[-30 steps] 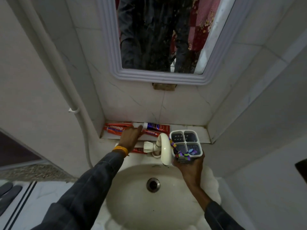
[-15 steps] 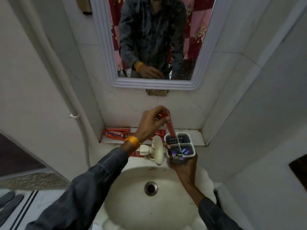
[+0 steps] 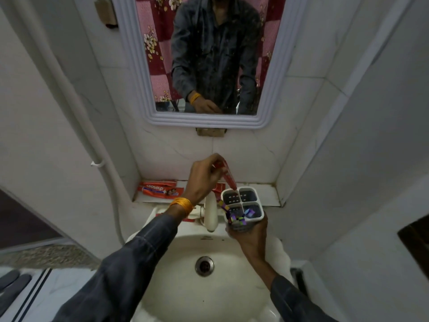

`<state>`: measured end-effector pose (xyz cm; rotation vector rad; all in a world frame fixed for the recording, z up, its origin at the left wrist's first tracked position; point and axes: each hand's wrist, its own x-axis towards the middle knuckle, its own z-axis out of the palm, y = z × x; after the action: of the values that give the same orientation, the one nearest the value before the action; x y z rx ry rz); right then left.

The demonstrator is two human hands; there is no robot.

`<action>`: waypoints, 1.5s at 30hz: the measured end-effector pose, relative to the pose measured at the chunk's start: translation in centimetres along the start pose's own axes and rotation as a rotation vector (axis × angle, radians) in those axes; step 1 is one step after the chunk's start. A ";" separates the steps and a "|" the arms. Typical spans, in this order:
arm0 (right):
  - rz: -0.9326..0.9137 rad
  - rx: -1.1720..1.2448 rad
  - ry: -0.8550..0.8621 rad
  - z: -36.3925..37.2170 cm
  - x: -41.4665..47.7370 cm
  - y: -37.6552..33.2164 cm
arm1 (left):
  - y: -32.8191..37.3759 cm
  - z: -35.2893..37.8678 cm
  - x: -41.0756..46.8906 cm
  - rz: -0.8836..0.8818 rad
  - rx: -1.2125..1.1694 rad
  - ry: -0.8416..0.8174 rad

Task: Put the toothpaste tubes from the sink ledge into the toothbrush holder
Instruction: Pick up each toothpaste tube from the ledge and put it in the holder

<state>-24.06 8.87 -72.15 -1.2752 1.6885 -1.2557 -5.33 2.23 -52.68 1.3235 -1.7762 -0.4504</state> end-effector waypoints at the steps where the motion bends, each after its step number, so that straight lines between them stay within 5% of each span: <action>1: -0.002 -0.003 -0.003 0.0 -0.1 -0.2 | -0.3 -0.1 0.2 -0.009 0.005 -0.010; 13: 0.015 0.012 0.006 0.8 0.0 0.2 | -2.9 3.1 2.1 -0.078 0.226 -0.610; 27: 0.106 0.023 0.045 1.0 0.3 3.1 | -15.2 0.2 1.2 -0.318 0.317 -0.423; 37: 0.077 0.072 0.019 0.9 0.2 2.8 | -16.9 4.9 3.4 -0.155 0.717 -0.619; 45: 0.169 0.091 -0.018 0.9 0.9 5.1 | -16.7 5.7 4.0 -0.028 0.691 -0.588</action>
<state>-25.14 8.01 -77.26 -1.0640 1.6693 -1.2020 -0.19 -8.73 -66.10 1.8088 -2.5502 -0.2534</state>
